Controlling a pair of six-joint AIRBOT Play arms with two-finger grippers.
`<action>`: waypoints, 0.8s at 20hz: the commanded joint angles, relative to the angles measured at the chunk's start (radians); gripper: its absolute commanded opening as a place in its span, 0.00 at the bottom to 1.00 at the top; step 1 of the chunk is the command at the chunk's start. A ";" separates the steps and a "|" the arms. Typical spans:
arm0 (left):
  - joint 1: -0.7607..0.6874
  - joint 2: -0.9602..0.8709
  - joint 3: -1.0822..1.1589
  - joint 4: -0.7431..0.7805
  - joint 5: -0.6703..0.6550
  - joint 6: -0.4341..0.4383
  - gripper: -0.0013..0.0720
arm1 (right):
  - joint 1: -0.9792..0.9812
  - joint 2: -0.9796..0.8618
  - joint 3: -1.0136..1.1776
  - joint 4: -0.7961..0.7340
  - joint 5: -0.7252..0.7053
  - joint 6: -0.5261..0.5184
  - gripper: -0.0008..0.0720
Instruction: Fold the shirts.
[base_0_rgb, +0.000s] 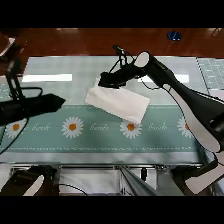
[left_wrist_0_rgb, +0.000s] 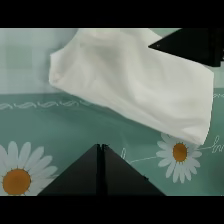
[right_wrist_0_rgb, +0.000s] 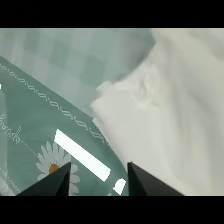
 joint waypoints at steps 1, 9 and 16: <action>-0.020 0.024 -0.148 -0.074 0.100 0.001 0.04 | -0.043 0.000 0.025 0.004 0.105 0.009 0.58; -0.021 0.002 -0.172 -0.074 0.143 0.002 0.04 | -0.463 0.617 -0.243 -0.621 0.346 0.079 0.58; -0.021 -0.011 -0.195 -0.074 0.150 0.001 0.04 | -0.539 0.982 -1.211 -0.259 -0.307 0.366 0.57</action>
